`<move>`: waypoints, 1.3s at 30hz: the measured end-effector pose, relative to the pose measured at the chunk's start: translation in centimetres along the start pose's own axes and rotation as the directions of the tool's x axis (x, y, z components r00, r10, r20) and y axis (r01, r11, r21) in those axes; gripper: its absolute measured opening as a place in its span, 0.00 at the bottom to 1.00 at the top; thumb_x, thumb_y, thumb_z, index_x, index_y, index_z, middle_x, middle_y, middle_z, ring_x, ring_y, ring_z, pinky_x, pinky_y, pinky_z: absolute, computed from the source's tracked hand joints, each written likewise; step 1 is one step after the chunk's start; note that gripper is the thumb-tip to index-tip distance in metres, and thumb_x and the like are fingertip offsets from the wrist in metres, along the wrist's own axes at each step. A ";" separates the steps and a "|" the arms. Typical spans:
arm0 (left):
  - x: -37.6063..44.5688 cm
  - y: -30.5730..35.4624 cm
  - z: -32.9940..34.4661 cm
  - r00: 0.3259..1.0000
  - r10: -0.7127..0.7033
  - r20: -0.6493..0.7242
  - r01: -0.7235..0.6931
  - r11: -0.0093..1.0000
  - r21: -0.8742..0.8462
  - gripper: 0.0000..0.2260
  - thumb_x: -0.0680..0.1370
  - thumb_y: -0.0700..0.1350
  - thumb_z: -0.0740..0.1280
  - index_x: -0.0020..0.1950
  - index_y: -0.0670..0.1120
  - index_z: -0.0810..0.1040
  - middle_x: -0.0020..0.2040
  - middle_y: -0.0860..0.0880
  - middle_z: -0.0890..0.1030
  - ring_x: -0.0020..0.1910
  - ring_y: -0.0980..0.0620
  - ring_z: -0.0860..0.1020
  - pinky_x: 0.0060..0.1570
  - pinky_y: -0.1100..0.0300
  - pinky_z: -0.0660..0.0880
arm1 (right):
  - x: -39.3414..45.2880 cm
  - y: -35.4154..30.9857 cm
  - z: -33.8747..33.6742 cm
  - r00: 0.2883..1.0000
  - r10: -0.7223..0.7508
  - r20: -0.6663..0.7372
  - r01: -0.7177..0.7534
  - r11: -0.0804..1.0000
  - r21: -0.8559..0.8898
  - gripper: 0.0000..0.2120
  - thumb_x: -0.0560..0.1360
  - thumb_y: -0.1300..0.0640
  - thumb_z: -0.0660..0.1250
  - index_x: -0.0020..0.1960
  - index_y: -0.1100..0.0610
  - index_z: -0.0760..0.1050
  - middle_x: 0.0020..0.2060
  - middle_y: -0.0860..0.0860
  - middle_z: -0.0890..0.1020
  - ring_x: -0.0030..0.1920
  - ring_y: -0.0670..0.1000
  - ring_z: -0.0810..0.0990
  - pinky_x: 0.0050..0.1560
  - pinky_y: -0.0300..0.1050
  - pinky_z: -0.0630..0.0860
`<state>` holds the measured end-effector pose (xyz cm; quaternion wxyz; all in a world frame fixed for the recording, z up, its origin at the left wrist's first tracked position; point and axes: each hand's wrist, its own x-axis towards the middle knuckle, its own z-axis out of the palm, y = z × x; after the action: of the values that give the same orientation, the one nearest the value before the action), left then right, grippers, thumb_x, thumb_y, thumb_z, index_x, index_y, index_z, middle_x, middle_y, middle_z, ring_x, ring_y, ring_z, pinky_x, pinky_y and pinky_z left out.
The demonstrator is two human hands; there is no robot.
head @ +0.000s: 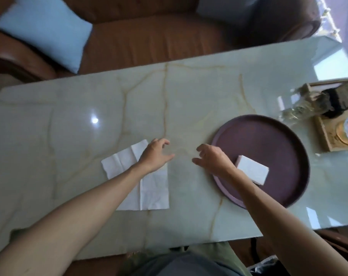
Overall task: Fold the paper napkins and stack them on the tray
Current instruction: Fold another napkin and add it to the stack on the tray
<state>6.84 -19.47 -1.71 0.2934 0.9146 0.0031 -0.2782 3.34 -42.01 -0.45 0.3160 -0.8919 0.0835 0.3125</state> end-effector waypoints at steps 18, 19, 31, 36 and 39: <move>-8.8 -17.2 -3.3 0.955 -0.296 -0.038 0.292 0.953 -0.084 0.17 0.72 0.52 0.74 0.55 0.48 0.74 0.55 0.48 0.74 0.49 0.46 0.79 0.52 0.52 0.78 | -1.0 -10.7 15.6 0.973 0.203 0.107 -0.203 0.979 -0.009 0.18 0.75 0.50 0.72 0.52 0.65 0.80 0.49 0.59 0.85 0.47 0.60 0.84 0.47 0.52 0.80; -8.8 -17.7 -3.3 0.963 -0.268 -0.030 0.266 0.962 -0.067 0.17 0.73 0.52 0.74 0.56 0.48 0.74 0.54 0.48 0.74 0.50 0.46 0.79 0.52 0.52 0.78 | -1.4 -11.1 16.3 0.971 0.213 0.109 -0.212 0.977 -0.018 0.19 0.75 0.49 0.72 0.50 0.66 0.81 0.46 0.60 0.86 0.46 0.61 0.85 0.47 0.53 0.81; -7.6 -21.2 -5.3 0.976 -0.163 0.142 0.119 0.954 0.273 0.35 0.79 0.58 0.63 0.82 0.53 0.52 0.69 0.41 0.69 0.68 0.38 0.71 0.58 0.46 0.75 | -4.3 -12.8 23.6 0.995 0.077 -0.056 -0.091 0.932 -0.351 0.24 0.76 0.41 0.70 0.60 0.59 0.69 0.55 0.55 0.74 0.56 0.58 0.76 0.48 0.50 0.75; -6.8 -21.6 -6.0 0.975 -0.202 0.093 0.167 0.941 0.293 0.34 0.79 0.60 0.63 0.80 0.48 0.54 0.67 0.39 0.71 0.67 0.36 0.73 0.54 0.47 0.75 | -5.2 -10.2 23.1 0.987 0.001 -0.159 -0.069 0.904 -0.421 0.27 0.74 0.42 0.73 0.65 0.55 0.68 0.56 0.54 0.73 0.55 0.57 0.74 0.53 0.51 0.76; -6.5 -20.5 -6.2 0.984 -0.177 -0.004 0.171 0.943 0.284 0.25 0.79 0.56 0.64 0.69 0.42 0.65 0.64 0.39 0.74 0.64 0.36 0.75 0.50 0.47 0.74 | -5.8 -8.1 22.2 0.990 -0.059 -0.128 -0.004 0.897 -0.442 0.27 0.75 0.45 0.72 0.70 0.50 0.67 0.62 0.53 0.72 0.60 0.58 0.73 0.62 0.52 0.72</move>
<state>1.06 1.89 -5.18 0.1338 0.9403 0.0407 -0.3104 -9.63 -22.25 -6.15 0.1036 -0.9609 0.0195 0.2562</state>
